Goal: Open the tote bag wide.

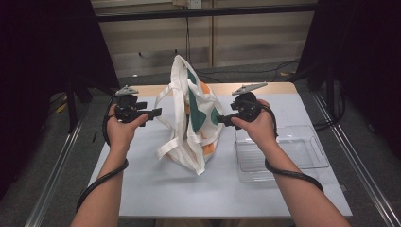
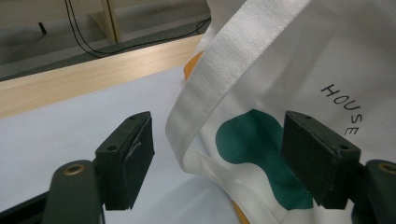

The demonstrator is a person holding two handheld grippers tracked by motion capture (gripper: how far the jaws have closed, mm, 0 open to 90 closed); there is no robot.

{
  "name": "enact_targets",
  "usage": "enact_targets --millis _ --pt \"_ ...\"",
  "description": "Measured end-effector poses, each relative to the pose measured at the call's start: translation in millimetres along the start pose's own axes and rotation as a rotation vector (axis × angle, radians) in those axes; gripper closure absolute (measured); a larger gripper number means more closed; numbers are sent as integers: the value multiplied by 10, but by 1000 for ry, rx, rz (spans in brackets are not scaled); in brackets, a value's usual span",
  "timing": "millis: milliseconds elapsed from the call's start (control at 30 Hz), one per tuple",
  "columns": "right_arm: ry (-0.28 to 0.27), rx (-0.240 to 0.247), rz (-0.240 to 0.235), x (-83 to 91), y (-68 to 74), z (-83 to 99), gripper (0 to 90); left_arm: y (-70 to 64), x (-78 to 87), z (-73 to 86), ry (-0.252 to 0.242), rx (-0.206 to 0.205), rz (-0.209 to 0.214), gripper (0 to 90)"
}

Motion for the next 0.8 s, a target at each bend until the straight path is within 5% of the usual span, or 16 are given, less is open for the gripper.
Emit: enact_targets --millis 800 --pt "-29 0 -34 -177 128 -303 251 18 -122 -127 20 -25 3 367"
Point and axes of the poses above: each handheld gripper's, and its own axes: x roughly backward along the jaws, z roughly out of its underside, y roughly to its left, the point moved 4 cm from there along -x, roughly forward along the jaws, and after that the axes turned 15 degrees about z, right-handed, at the moved point
